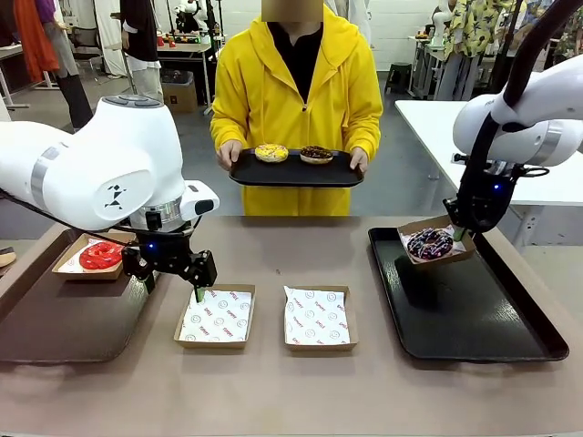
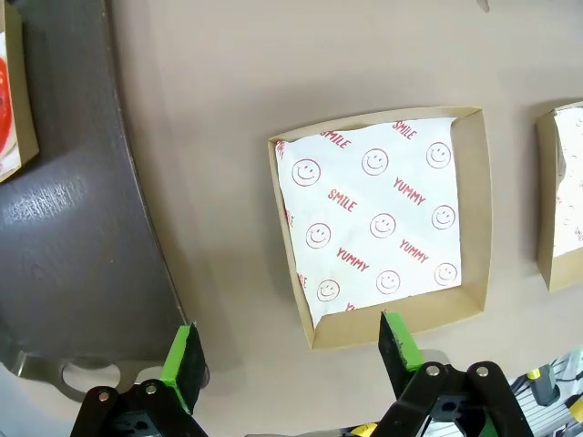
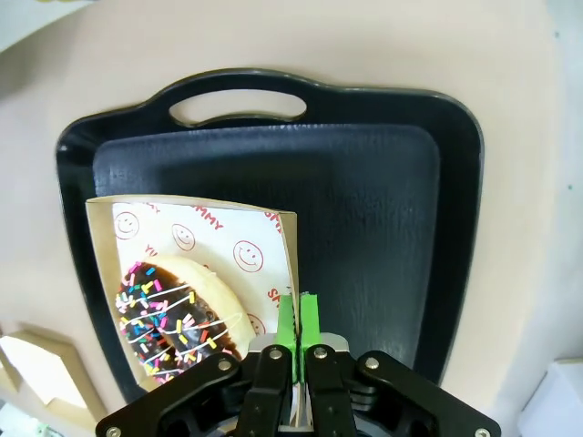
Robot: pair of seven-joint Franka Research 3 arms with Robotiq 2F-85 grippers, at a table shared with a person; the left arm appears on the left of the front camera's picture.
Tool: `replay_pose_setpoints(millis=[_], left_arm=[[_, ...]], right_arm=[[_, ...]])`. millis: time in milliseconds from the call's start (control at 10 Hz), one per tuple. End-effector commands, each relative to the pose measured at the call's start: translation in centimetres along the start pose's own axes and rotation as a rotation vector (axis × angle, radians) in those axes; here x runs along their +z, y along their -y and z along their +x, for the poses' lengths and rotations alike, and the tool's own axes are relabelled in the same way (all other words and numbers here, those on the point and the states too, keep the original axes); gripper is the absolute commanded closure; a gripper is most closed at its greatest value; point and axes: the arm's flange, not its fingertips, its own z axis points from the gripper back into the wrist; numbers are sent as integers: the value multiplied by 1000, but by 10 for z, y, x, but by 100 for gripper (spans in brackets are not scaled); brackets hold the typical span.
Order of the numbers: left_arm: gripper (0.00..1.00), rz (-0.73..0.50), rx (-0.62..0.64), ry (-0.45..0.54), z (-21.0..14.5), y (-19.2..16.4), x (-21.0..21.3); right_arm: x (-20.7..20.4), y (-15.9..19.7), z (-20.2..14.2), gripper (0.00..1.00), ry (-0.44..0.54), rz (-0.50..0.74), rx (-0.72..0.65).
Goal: Individually package the donuts and arrange them on the tray.
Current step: Place the picked Paper togo box on the Handle tray while simultaneously picking up another Paper togo box from the table with the other hand.
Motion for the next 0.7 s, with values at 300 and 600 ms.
replay_pose_setpoints(millis=[300, 600], left_arm=[[0, 6, -8, 4, 3, -3, -16], [0, 6, -8, -12, 4, -4, -23]], right_arm=[[-24, 6, 10, 98, -7, 6, -54], [-24, 4, 15, 98, -17, -41, -87]])
